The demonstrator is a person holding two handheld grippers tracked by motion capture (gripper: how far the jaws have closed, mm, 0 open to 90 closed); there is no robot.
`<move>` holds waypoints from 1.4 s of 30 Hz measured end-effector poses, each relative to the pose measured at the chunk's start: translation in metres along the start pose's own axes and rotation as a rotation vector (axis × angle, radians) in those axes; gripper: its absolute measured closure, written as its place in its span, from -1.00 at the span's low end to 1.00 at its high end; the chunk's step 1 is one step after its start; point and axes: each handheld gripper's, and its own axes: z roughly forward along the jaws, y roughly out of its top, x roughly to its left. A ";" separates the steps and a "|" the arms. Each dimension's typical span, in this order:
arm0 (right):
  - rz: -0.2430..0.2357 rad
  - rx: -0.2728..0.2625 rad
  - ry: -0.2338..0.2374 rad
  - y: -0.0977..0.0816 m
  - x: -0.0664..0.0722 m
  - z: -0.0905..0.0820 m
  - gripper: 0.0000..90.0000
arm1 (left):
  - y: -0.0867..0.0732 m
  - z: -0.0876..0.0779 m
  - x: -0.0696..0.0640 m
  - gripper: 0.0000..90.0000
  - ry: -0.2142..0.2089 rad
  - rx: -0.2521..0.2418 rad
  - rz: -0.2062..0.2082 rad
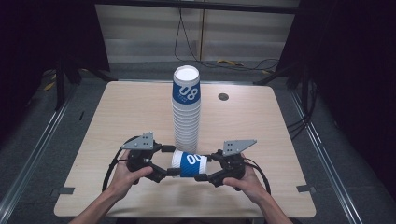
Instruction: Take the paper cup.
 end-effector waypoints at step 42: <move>-0.012 -0.058 0.043 0.001 0.002 0.002 -0.35 | -0.004 0.006 0.001 -0.66 -0.081 -0.014 0.013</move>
